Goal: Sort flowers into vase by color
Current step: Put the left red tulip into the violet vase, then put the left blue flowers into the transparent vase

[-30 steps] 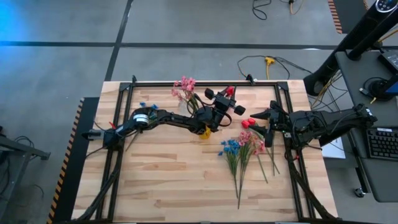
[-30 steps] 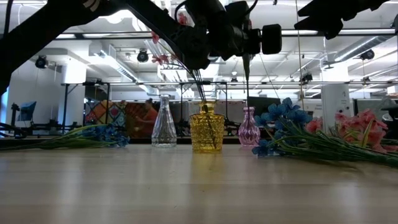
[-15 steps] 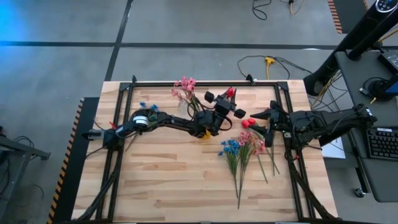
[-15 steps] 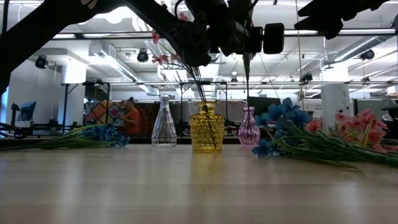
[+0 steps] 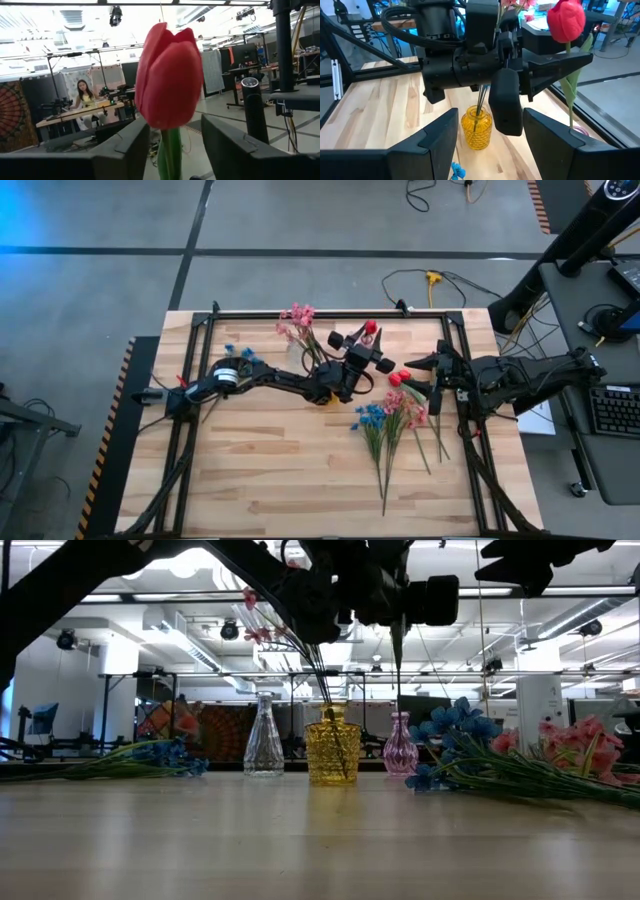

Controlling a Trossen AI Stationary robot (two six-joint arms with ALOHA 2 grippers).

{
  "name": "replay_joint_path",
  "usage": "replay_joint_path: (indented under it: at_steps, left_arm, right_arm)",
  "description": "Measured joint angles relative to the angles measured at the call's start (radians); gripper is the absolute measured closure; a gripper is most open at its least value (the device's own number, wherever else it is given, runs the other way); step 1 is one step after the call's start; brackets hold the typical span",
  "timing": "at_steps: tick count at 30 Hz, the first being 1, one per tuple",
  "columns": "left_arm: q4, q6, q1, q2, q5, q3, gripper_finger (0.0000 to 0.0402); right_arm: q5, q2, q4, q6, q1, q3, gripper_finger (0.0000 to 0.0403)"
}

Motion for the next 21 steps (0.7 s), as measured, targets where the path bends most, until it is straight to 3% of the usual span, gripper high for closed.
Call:
replay_joint_path:
  at_steps: [14, 21]
  left_arm:
    - [-0.001, 0.02, -0.063, -0.001, -0.147, 0.0, 0.0218]
    - [0.0, 0.112, -0.121, -0.001, -0.352, 0.0, 0.0218]
  right_arm:
    - [0.0, 0.0, 0.0, -0.002, 0.0, 0.0, 0.0188]
    - [0.0, 0.0, 0.0, 0.008, 0.0, 0.0, 0.0188]
